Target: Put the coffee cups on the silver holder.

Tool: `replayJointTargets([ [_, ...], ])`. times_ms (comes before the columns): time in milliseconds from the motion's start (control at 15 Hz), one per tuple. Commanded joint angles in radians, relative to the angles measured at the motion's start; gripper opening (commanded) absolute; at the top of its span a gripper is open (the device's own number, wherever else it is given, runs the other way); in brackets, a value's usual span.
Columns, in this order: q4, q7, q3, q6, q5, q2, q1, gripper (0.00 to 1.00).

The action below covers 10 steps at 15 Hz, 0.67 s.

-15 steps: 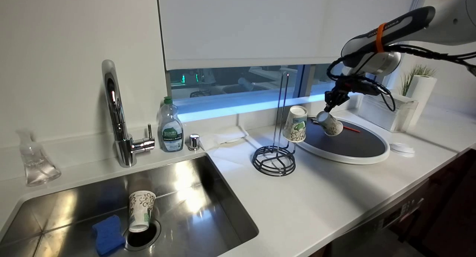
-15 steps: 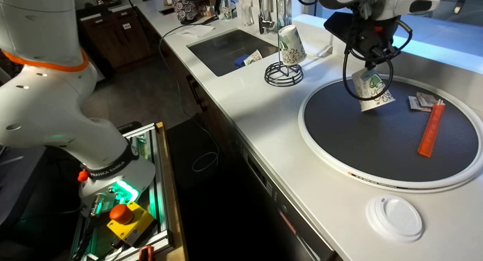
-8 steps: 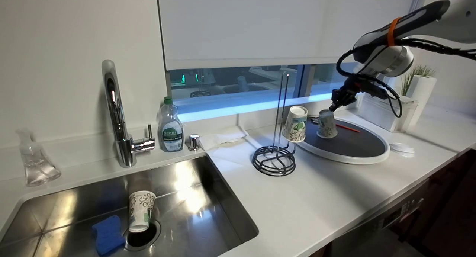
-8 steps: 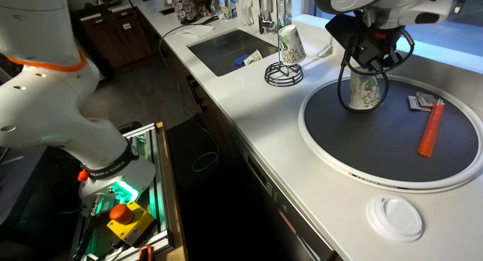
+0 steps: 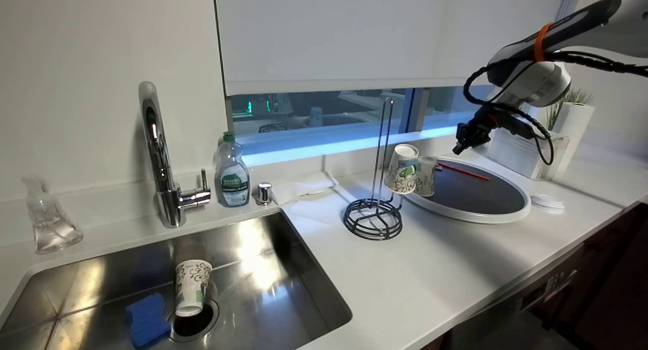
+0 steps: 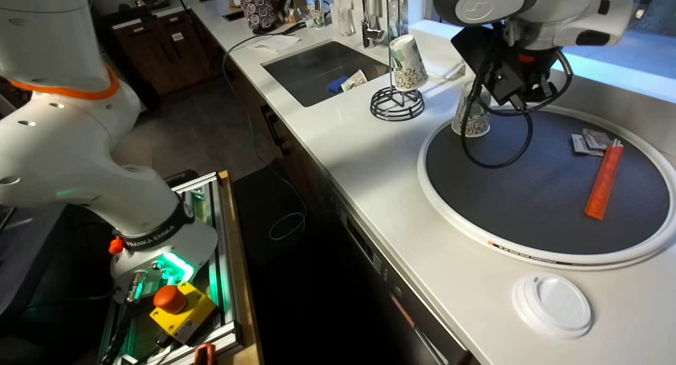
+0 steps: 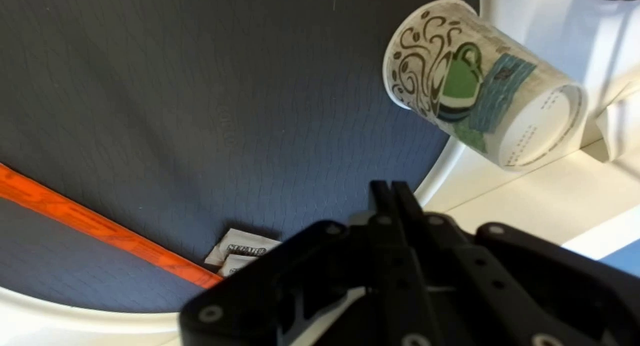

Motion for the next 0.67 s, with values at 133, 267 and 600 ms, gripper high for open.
replayJointTargets([
  [133,-0.052,-0.017,-0.009,-0.014,0.007,-0.045,0.011,0.29],
  [267,-0.06,-0.028,-0.011,-0.013,-0.021,-0.056,0.028,0.43],
  [600,-0.053,-0.016,-0.019,-0.01,-0.126,-0.063,0.096,0.81],
])
